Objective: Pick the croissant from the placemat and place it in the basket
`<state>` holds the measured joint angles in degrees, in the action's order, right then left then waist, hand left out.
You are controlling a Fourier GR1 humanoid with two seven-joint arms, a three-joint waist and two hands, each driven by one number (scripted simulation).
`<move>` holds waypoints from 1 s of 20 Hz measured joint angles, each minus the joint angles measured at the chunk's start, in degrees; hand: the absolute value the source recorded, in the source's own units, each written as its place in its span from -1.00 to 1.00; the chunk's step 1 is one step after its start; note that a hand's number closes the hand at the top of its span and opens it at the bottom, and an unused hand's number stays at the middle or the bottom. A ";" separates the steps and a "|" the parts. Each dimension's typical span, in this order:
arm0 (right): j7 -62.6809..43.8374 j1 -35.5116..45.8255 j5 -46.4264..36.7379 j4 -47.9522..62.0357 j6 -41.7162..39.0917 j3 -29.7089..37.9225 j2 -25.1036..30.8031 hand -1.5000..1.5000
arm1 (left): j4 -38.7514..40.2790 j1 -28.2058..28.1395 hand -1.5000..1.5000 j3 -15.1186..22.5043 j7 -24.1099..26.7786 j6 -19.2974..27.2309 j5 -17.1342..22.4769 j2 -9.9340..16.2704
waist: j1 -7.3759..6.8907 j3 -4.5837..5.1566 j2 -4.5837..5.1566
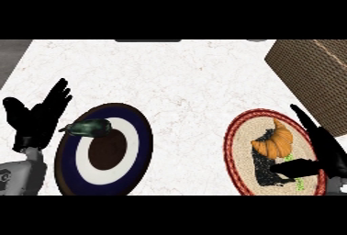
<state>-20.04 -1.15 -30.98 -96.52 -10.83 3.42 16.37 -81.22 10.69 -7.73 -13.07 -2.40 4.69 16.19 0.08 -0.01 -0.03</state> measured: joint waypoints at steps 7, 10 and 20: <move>0.07 -0.08 -5.67 2.99 2.04 -1.48 -2.11 -1.00 | 1.20 1.45 0.00 -1.51 -0.73 -0.93 -0.09 -0.03 | -0.02 0.01 0.02; 0.44 1.13 -7.42 5.46 2.60 -1.43 -2.55 -1.00 | 1.35 1.40 0.00 -1.25 0.06 -0.93 -0.93 -0.83 | -0.05 0.00 0.03; 3.75 5.26 -13.42 12.60 2.61 -3.42 -1.71 1.00 | 1.49 1.37 0.00 -2.14 0.19 -1.53 -1.47 -1.14 | -0.13 0.31 -0.19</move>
<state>-16.29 4.11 -44.40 -83.92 -8.22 0.00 14.66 -79.73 12.06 -9.87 -12.89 -3.93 3.22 15.06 -0.05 0.30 -0.22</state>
